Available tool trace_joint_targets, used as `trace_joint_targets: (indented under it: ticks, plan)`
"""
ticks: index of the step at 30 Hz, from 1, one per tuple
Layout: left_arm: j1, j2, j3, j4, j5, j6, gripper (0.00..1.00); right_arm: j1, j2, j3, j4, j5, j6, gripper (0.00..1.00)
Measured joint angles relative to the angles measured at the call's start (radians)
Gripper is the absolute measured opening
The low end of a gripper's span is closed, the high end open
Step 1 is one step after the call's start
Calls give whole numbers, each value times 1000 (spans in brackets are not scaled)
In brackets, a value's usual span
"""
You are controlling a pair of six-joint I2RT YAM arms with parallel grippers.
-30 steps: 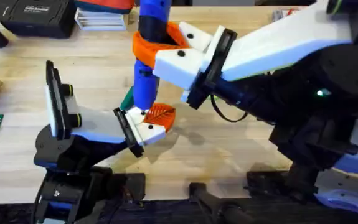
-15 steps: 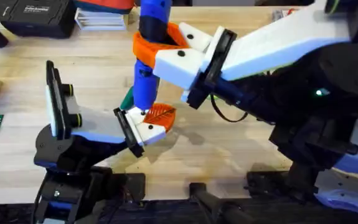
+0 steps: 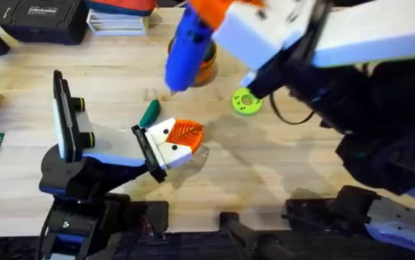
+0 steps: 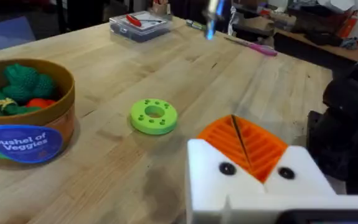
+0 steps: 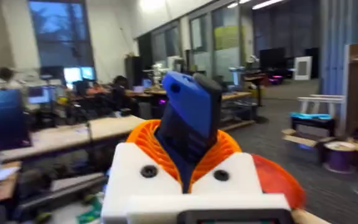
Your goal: Pick up the gripper from the table and insert it into the empty holder that is missing its gripper. Then pick up a screw, insert it into the mounting hole, and use the screwdriver to tighten it. Finally, clean up the table by picking up the vegetable and placing it into the bucket.
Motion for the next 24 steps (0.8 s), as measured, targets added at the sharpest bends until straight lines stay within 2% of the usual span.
trace_joint_targets:
  ticks: [4,8,12,18,21,24]
  plan:
    - [0,0,0,0,0,0,5,-74,-13,0,-111,-1,-108,26]
    - [0,0,0,0,0,0,5,-197,3,0,-317,19,-409,26]
    - [0,0,0,0,0,0,5,-347,58,-1,-436,123,-729,26]
    - [0,0,0,0,0,0,5,-563,200,-1,-483,319,-1168,25]
    - [0,0,0,0,0,0,5,-633,268,-1,-488,370,-1301,26]
    - [0,0,0,0,0,0,5,-677,327,-1,-489,393,-1373,25]
